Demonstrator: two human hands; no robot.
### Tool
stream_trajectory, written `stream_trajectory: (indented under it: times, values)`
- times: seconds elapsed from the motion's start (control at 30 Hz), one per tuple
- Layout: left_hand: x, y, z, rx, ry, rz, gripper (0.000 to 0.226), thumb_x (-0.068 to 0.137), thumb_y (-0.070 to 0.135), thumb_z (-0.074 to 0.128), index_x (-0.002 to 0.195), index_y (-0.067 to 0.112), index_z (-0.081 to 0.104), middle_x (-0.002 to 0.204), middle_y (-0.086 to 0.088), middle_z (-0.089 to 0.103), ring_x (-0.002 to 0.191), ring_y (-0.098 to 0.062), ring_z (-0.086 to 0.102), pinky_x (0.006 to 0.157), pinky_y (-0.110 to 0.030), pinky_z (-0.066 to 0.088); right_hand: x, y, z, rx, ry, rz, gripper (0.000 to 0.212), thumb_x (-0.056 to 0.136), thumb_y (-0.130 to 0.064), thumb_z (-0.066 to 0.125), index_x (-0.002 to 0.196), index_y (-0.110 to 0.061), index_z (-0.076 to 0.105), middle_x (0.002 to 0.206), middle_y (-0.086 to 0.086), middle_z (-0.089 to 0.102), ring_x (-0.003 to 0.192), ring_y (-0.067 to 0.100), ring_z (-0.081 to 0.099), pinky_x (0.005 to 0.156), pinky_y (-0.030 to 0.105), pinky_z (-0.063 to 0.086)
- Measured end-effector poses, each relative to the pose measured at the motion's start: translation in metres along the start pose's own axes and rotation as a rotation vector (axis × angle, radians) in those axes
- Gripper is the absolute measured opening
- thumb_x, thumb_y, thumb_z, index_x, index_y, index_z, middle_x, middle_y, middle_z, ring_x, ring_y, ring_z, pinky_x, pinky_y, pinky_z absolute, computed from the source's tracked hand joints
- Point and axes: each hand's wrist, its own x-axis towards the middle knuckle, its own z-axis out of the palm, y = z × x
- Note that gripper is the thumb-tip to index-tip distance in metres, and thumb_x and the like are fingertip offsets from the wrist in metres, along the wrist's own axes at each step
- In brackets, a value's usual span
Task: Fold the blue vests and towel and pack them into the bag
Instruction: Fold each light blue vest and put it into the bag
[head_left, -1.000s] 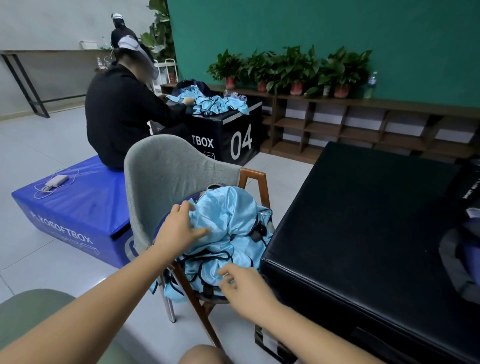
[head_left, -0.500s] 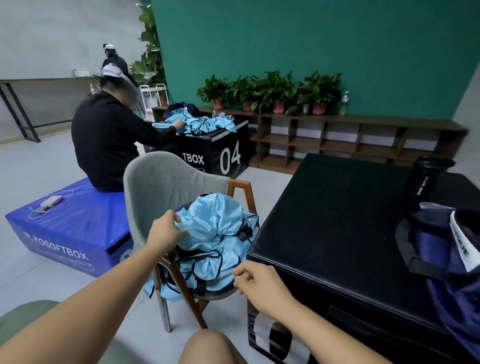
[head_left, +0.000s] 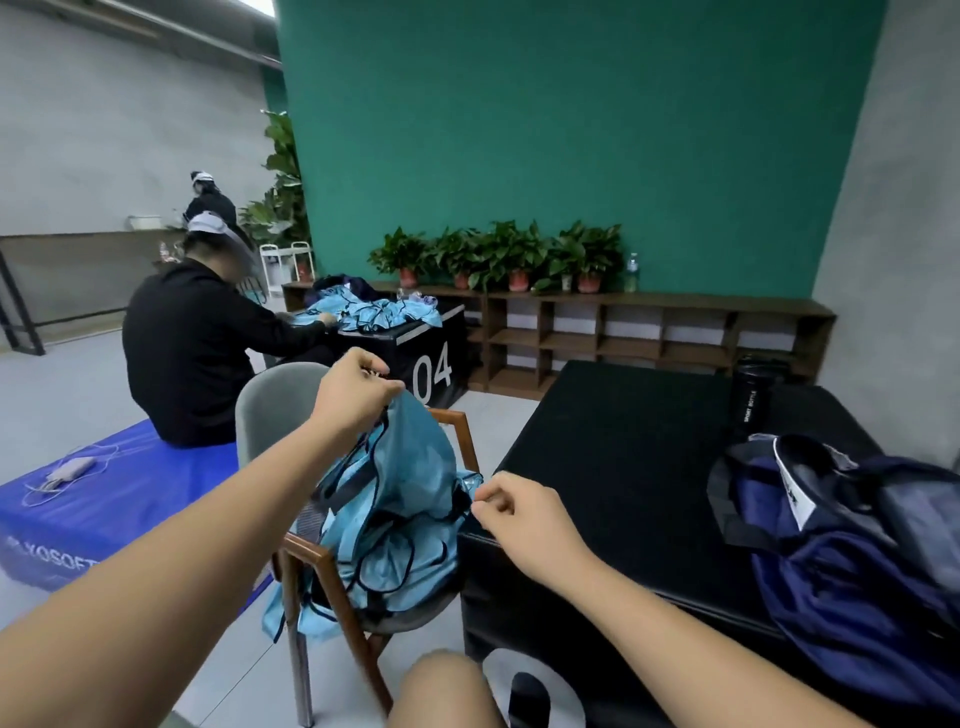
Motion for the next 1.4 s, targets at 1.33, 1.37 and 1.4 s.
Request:
stream_trajectory:
  times: [1.33, 1.37, 1.4]
  values:
    - [-0.196, -0.007, 0.145, 0.200, -0.566, 0.341, 0.016, 0.084, 0.028, 0.079, 0.081, 0.020, 0.066, 0.083, 0.007, 0.071, 0.068, -0.002, 0.060, 0.073, -0.031, 0.053, -0.031, -0.126, -0.263, -0.187, 0.569, -0.089, 0.013, 0.096, -0.025, 0.059, 0.099, -0.015, 0.068, 0.101, -0.002, 0.069, 0.091, 0.019, 0.062, 0.075, 0.035, 0.049]
    - [-0.196, -0.005, 0.144, 0.184, -0.561, 0.329, 0.013, 0.085, 0.025, 0.076, 0.079, 0.017, 0.067, 0.080, 0.009, 0.072, 0.067, -0.001, 0.059, 0.072, -0.031, 0.053, -0.034, -0.125, -0.269, -0.216, 0.575, -0.085, 0.013, 0.096, -0.025, 0.059, 0.099, -0.016, 0.068, 0.102, -0.002, 0.068, 0.092, 0.019, 0.063, 0.076, 0.037, 0.050]
    - [-0.194, -0.003, 0.141, 0.174, -0.551, 0.317, 0.013, 0.085, 0.023, 0.075, 0.078, 0.016, 0.067, 0.078, 0.010, 0.072, 0.066, 0.000, 0.059, 0.069, -0.029, 0.052, -0.037, -0.123, -0.276, -0.244, 0.582, -0.079, 0.013, 0.096, -0.026, 0.059, 0.099, -0.016, 0.068, 0.102, -0.002, 0.069, 0.093, 0.020, 0.063, 0.078, 0.038, 0.052]
